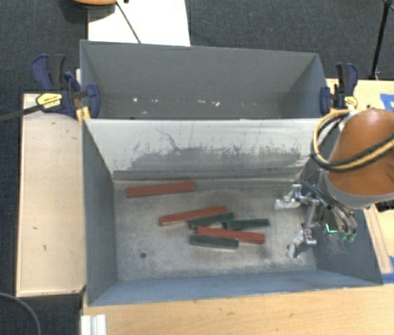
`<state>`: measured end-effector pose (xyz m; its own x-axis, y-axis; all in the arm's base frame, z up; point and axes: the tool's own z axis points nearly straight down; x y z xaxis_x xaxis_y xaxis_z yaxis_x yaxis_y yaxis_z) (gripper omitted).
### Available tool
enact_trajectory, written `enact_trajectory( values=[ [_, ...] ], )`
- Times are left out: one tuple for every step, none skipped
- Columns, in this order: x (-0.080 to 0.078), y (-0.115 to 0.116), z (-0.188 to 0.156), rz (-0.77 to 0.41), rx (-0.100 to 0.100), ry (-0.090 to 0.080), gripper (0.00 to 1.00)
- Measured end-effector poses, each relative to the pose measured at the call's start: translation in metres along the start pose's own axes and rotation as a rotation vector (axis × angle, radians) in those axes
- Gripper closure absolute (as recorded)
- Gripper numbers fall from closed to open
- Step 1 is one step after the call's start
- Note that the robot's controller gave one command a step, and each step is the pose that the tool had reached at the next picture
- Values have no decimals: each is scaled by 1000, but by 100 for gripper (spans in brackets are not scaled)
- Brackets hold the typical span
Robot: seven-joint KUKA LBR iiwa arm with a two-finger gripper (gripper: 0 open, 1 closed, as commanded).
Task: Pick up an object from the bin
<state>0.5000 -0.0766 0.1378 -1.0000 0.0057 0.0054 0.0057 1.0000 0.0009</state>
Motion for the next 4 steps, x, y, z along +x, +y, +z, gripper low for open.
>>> enact_trajectory(
  values=[
    [-2,0,-3,-3,1,-7,0],
    [-30,49,62,-47,1,-23,100],
    [-30,49,62,-48,1,-23,100],
    [-44,20,-148,-233,1,-6,100]
  ],
)
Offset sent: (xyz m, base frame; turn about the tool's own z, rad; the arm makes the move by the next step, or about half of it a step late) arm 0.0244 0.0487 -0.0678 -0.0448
